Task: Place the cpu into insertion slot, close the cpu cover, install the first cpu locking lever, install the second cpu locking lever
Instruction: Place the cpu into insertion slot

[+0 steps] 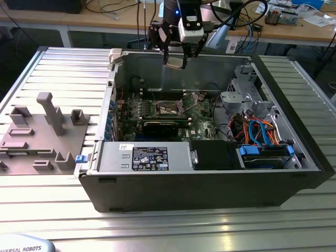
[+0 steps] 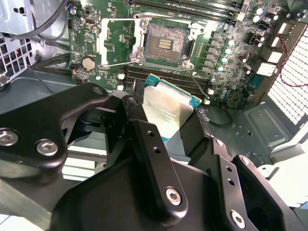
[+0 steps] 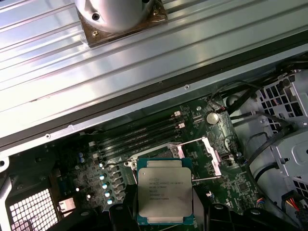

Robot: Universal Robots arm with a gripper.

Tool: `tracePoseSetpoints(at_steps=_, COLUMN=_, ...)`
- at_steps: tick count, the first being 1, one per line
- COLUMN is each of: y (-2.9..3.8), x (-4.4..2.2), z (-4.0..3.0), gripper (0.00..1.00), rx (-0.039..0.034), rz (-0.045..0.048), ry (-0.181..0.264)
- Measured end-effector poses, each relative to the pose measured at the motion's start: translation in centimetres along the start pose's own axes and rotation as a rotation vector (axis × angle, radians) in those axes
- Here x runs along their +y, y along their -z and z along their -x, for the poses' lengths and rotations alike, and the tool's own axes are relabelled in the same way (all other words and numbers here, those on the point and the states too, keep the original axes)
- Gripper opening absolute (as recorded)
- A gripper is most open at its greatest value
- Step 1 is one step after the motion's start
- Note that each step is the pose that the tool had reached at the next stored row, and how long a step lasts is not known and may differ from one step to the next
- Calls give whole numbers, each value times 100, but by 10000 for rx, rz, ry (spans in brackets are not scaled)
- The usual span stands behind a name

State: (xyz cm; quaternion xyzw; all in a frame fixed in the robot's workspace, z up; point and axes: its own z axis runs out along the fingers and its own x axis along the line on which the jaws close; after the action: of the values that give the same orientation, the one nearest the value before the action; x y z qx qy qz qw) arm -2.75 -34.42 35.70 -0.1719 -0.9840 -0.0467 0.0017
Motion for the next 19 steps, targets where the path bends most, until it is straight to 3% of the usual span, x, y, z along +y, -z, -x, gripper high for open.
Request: tracePoseSetpoints(at_steps=19, y=0, x=0, z=0, gripper=54, rx=-9, rz=2, ry=-105)
